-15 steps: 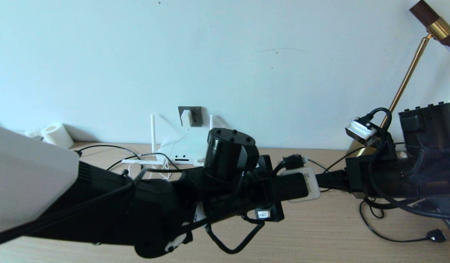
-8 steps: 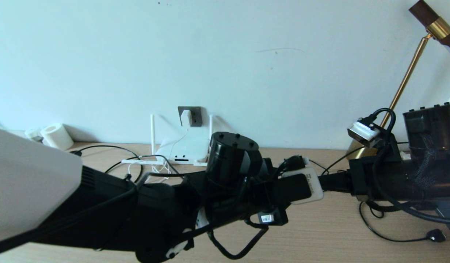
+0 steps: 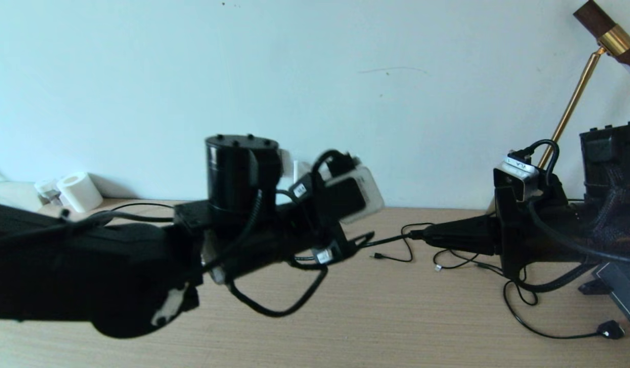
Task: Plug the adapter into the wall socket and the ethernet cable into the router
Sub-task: Hand it to the other hand
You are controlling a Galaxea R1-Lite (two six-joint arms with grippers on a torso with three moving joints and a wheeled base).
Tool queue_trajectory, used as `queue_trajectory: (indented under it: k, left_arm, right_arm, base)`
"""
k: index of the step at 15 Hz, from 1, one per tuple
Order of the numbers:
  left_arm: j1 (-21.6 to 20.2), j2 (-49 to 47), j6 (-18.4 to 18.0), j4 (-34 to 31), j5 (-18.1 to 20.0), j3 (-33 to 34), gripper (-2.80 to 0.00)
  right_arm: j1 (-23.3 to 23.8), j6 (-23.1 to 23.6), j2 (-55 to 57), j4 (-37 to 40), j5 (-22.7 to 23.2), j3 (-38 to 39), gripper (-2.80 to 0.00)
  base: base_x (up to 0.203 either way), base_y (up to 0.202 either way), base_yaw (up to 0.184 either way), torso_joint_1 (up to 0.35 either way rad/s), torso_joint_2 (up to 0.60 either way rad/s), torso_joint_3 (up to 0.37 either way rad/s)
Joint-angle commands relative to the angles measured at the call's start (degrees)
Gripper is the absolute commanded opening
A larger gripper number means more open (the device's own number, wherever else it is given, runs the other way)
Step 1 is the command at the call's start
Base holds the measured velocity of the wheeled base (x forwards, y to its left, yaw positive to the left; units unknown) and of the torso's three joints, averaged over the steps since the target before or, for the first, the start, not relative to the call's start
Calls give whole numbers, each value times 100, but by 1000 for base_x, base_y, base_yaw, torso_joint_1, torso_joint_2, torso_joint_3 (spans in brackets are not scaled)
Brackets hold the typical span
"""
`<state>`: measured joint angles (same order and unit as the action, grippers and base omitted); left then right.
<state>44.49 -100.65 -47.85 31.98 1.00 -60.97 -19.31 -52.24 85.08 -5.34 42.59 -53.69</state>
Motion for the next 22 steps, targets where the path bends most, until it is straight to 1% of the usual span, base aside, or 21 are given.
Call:
queue_trajectory:
  k: [1, 2, 3, 4, 5, 6, 8, 10, 12, 13, 14, 16, 18, 19, 22]
  left_arm:
    - [-372, 552, -17, 75, 227, 64, 0]
    - [-375, 582, -17, 291, 352, 221, 0]
    - [-341, 568, -35, 659, 438, 379, 0]
    - [-264, 541, -45, 1001, 504, 509, 0]
    - [-194, 503, -49, 1203, 558, 573, 0]
    - [-187, 494, -40, 1250, 559, 590, 0]
    - [-132, 520, -53, 1253, 622, 673, 0]
    - [102, 440, -58, 1384, 694, 811, 0]
    - [266, 323, -82, 1691, 711, 992, 0]
    - [270, 278, -146, 1797, 739, 929, 0]
    - [270, 242, -257, 1825, 891, 816, 0]
    - [263, 213, -544, 1838, 1209, 790, 0]
    - [253, 213, -604, 1855, 1346, 812, 0]
    - [213, 213, -611, 1911, 1570, 864, 0]
    - [-271, 66, -611, 2362, 2222, 1199, 0]
  right_arm:
    - [-6, -904, 116, 1, 329, -298, -280]
    - [-4, -1350, 227, 0, 546, -467, -280]
    - [-3, -1721, 335, -2, 705, -604, -280]
    - [-3, -1904, 359, -2, 761, -631, -280]
    - [2, -2073, 360, 1, 794, -650, -280]
    - [33, -2328, 367, -2, 882, -707, -280]
    - [59, -2715, 378, -23, 1228, -802, -280]
    - [59, -3121, 424, -28, 1479, -1052, -280]
    - [59, -3253, 494, -29, 1563, -1283, -280]
    - [59, -3261, 551, -12, 1617, -1372, -280]
    - [70, -3292, 577, 4, 1789, -1417, -280]
    - [138, -3301, 571, 6, 1961, -1442, -280]
    - [121, -3310, 589, 7, 2113, -1425, -280]
    - [100, -3303, 657, -3, 2127, -1437, -280]
    - [33, -3302, 1002, -21, 2130, -1677, -280]
  base:
    - [0, 0, 0, 0, 0, 0]
    - [0, 0, 0, 0, 0, 0]
    - [0, 0, 0, 0, 0, 0]
    - [0, 0, 0, 0, 0, 0]
    - [0, 0, 0, 0, 0, 0]
    - [0, 0, 0, 0, 0, 0]
    - [0, 0, 0, 0, 0, 0]
    - [0, 0, 0, 0, 0, 0]
    - [0, 0, 0, 0, 0, 0]
    - [0, 0, 0, 0, 0, 0]
    - [0, 0, 0, 0, 0, 0]
    - [0, 0, 0, 0, 0, 0]
    - [0, 0, 0, 0, 0, 0]
    - [0, 0, 0, 0, 0, 0]
    - [0, 0, 0, 0, 0, 0]
